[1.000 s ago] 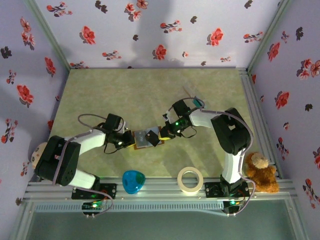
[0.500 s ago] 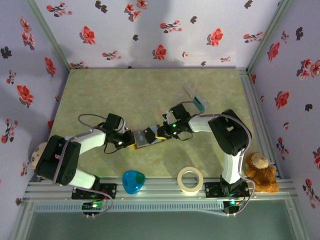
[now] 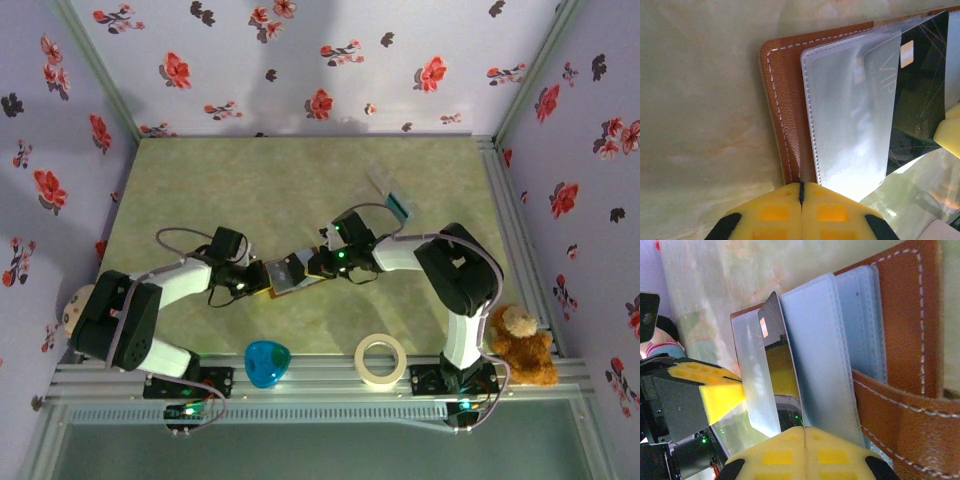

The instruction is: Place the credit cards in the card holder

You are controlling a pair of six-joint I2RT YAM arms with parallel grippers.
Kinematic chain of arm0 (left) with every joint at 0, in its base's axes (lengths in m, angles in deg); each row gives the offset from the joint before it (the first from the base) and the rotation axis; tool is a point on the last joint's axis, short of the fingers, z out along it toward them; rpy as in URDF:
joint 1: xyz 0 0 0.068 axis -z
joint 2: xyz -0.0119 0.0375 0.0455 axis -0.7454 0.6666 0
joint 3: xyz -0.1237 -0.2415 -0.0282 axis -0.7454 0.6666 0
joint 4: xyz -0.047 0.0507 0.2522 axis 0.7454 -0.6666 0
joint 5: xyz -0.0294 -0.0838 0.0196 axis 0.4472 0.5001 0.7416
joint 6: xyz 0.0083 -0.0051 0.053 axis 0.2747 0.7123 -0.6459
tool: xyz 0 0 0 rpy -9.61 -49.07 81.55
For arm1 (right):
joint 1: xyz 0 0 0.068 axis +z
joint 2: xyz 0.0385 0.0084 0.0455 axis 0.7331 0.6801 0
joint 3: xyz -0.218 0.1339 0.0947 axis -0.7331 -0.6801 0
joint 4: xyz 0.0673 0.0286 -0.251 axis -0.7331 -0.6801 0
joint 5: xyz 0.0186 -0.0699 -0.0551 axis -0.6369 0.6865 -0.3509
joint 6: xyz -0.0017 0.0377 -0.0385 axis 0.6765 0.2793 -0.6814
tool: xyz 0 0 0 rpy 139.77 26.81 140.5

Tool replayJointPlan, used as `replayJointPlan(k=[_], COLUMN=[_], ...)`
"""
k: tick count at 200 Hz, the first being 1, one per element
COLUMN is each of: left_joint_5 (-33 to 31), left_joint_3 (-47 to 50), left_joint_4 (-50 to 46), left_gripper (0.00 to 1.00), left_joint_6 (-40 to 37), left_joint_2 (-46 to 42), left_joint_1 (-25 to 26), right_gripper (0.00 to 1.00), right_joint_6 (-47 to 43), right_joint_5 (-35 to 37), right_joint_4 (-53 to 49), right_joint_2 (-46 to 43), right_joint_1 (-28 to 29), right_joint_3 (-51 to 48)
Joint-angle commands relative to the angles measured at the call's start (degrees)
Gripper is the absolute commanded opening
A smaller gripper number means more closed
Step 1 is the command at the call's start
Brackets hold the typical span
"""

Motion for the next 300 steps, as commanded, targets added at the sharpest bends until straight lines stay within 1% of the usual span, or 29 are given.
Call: replayJointPlan(k=[1, 45, 69, 93, 108, 130, 143, 177, 214, 233, 257, 273, 286, 292, 300], left_joint_5=[-0.2, -0.2, -0.4, -0.3, -0.7, -0.8, -1.1, -1.1, -0.9, -0.9, -0.5, 0.7, 1.1, 0.9, 0.2], left_joint_3=[0.3, 0.4, 0.2, 0.1, -0.2, -0.3, -0.2, 0.0, -0.4, -0.6, -0.8, -0.9, -0.7, -0.6, -0.6], left_joint_4=[0.2, 0.4, 0.2, 0.5, 0.0, 0.2, 0.5, 2.0, 2.3, 2.3, 3.3, 3.9, 3.7, 3.2, 2.3], left_gripper=[0.0, 0.0, 0.0, 0.0, 0.0, 0.0, 0.0, 0.0, 0.0, 0.0, 0.0, 0.0, 0.02, 0.02, 0.02], left_joint_6=[-0.4, -0.1, -0.4, -0.1, -0.5, -0.1, -0.2, 0.4, 0.0, 0.1, 0.5, 1.4, 1.7, 1.5, 1.3], left_joint_2=[0.1, -0.2, 0.1, 0.2, 0.2, 0.0, 0.0, 1.0, 0.5, 0.7, 1.5, 1.5, 0.8, 0.4, -0.1], left_joint_1=[-0.4, -0.5, -0.4, -0.4, -0.5, -0.4, -0.5, -0.6, -0.5, -0.5, -0.5, -0.5, -0.5, -0.5, -0.6], right_gripper=[0.07, 0.1, 0.12, 0.13, 0.13, 0.08, 0.05, 0.01, 0.0, 0.0, 0.05, 0.07, 0.11, 0.14, 0.16], right_joint_6=[0.9, 1.2, -1.5, -2.9, -5.9, -9.7, -10.5, -12.4, -15.4, -15.5, -14.4, -13.5, -13.3, -13.7, -14.2], right_joint_5=[1.9, 0.6, 0.5, -0.4, -0.1, -1.6, -3.3, -6.1, -7.5, -8.5, -9.1, -9.2, -8.5, -7.3, -5.7], right_joint_4=[0.4, -0.2, -3.8, -5.2, -9.5, -14.8, -15.5, -17.9, -22.0, -22.4, -20.9, -20.3, -20.3, -21.4, -22.7], right_joint_2=[-0.7, 0.1, 1.3, 1.5, 1.5, 2.6, 3.9, 7.4, 9.2, 9.5, 10.2, 10.4, 9.8, 9.2, 8.5], right_joint_1=[0.8, 3.5, 4.8, 5.1, 5.1, 5.0, 5.1, 5.1, 5.4, 5.5, 6.1, 6.4, 6.4, 6.3, 6.2], right_joint_3=[-0.5, 0.3, 2.1, 3.1, 4.7, 7.8, 8.9, 11.8, 14.6, 15.0, 15.5, 15.7, 15.4, 15.4, 15.4])
